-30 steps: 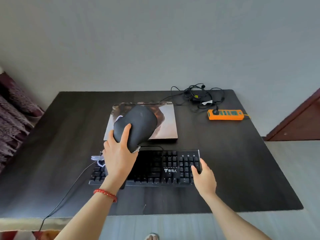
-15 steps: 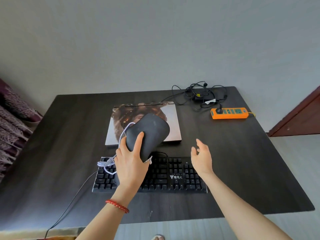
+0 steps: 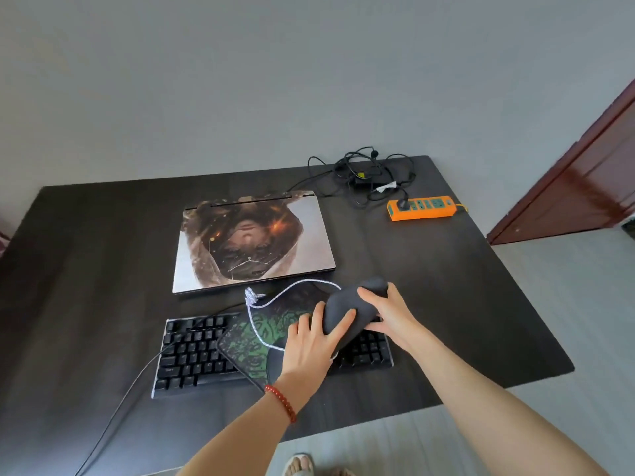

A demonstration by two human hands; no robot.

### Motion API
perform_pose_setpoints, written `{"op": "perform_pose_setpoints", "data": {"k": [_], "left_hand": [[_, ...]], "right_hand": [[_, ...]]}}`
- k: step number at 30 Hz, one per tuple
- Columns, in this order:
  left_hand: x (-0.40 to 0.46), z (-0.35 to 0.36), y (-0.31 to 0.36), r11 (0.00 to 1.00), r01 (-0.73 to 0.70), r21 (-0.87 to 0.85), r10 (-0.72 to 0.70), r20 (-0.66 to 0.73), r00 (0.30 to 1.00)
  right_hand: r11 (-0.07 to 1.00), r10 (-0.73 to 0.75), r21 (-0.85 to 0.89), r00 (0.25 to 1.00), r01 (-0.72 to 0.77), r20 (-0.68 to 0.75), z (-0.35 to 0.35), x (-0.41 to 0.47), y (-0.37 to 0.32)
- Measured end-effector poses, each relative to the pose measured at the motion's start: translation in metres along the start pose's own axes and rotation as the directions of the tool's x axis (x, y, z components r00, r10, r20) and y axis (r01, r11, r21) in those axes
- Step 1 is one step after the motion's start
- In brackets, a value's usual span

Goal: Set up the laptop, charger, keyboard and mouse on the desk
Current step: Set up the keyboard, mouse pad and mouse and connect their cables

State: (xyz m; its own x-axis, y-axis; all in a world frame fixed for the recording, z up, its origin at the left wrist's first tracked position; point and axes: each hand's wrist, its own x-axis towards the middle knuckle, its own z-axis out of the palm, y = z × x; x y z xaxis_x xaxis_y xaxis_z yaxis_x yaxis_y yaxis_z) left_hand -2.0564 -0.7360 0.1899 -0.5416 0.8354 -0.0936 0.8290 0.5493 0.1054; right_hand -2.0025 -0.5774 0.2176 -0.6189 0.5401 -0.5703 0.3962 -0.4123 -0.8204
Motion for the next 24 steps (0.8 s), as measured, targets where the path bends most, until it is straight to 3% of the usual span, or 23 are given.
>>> {"op": "perform_pose_setpoints", "data": {"k": [3,6,11,12,13,15,17,19,21,24], "left_hand": [[-0.002,0.031,-0.01,0.996,-0.085,-0.014,0.086,0.148,0.985],[-0.007,0.041,-0.018,0.985,-0.165,-0.053,0.172,0.194,0.966],[-0.015,0.04,-0.027,0.941,-0.038,-0.337,0.063,0.063,0.996],[-0.017,0.037,-0.028,0.928,-0.02,-0.373,0.024,0.004,1.0],[-0.018,0.033,-0.028,0.922,-0.026,-0.387,0.006,-0.054,0.999],[-0.022,0.027,-0.028,0.931,-0.09,-0.355,0.035,-0.159,0.987],[-0.027,0.027,-0.03,0.952,-0.143,-0.271,0.073,-0.253,0.965],[-0.032,0.026,-0.034,0.963,-0.165,-0.214,0.081,-0.353,0.932],[-0.033,0.027,-0.044,0.977,-0.091,-0.194,0.008,-0.394,0.919],[-0.029,0.029,-0.057,0.98,0.129,-0.15,-0.153,-0.163,0.975]], "right_hand": [[0.999,0.017,-0.049,0.999,-0.019,-0.047,-0.015,-0.002,0.025],[0.969,-0.019,-0.248,0.988,-0.02,-0.155,-0.024,-0.008,0.042],[0.925,-0.12,-0.38,0.946,-0.004,-0.301,-0.024,-0.021,0.049],[0.872,-0.221,-0.487,0.927,0.048,-0.304,-0.021,-0.025,0.05],[0.75,-0.366,-0.649,0.897,0.127,-0.248,-0.017,-0.028,0.049],[0.371,-0.56,-0.879,0.827,0.3,0.045,-0.007,-0.028,0.049],[0.142,-0.46,-0.915,0.844,0.378,0.278,0.002,-0.022,0.046],[0.083,-0.354,-0.937,0.889,0.339,0.291,0.003,-0.018,0.045],[0.076,-0.4,-0.976,0.903,0.206,0.16,-0.004,-0.023,0.047],[0.048,-0.412,-0.999,0.911,0.023,0.002,-0.014,-0.037,0.056]]}}
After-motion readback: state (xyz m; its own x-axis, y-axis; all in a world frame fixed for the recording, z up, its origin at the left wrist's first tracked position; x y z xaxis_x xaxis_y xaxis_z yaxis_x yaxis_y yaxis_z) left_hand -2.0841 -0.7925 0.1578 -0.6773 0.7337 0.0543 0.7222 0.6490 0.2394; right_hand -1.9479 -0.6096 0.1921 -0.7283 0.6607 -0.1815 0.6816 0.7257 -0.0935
